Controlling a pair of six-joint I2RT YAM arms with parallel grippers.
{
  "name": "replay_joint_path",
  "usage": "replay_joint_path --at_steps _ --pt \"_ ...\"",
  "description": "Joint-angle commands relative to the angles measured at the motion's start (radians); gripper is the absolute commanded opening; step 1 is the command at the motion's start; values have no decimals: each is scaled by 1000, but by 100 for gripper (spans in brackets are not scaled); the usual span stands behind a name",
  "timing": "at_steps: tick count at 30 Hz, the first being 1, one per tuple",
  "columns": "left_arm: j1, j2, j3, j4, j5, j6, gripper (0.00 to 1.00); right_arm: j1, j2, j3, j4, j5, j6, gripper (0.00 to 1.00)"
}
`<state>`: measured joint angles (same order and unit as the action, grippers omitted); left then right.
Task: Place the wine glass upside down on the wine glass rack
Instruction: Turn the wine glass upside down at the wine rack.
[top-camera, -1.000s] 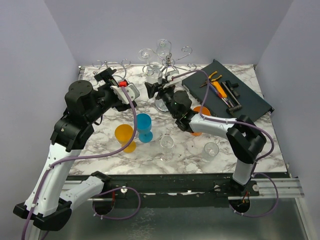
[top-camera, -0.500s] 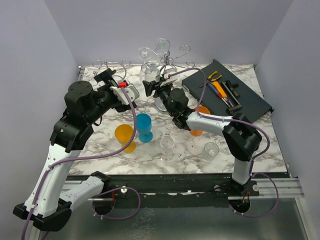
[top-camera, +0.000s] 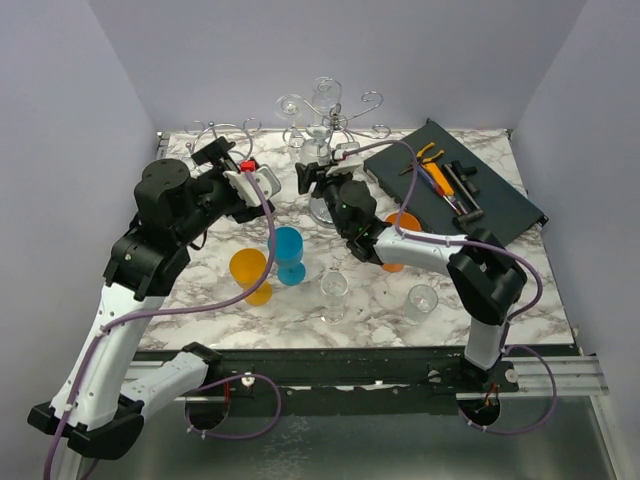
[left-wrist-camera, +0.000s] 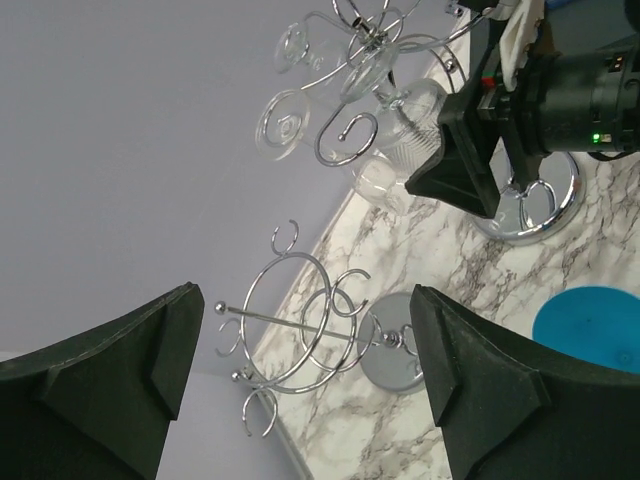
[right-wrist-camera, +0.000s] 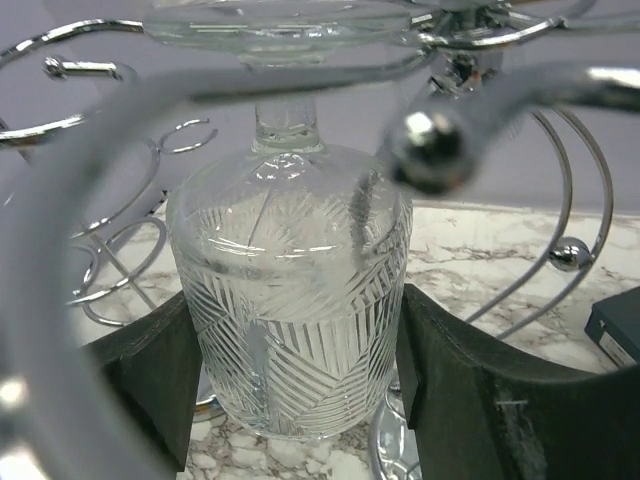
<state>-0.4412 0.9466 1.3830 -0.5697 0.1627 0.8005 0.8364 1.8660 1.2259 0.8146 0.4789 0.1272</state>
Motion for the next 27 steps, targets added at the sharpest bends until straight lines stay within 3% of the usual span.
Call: replay_joint_path --at_steps 1,7,12,27 --pt "-3 75 23 15 -50 -72 89 1 -83 -88 73 38 29 17" --pt "50 216 108 29 25 -166 78 -1 -209 -203 57 -45 8 16" --pt "81 315 184 28 81 -155 69 0 -290 -247 -8 -95 -14 15" --pt "82 405 210 30 247 -96 56 -63 -504 -322 -242 -168 -28 9"
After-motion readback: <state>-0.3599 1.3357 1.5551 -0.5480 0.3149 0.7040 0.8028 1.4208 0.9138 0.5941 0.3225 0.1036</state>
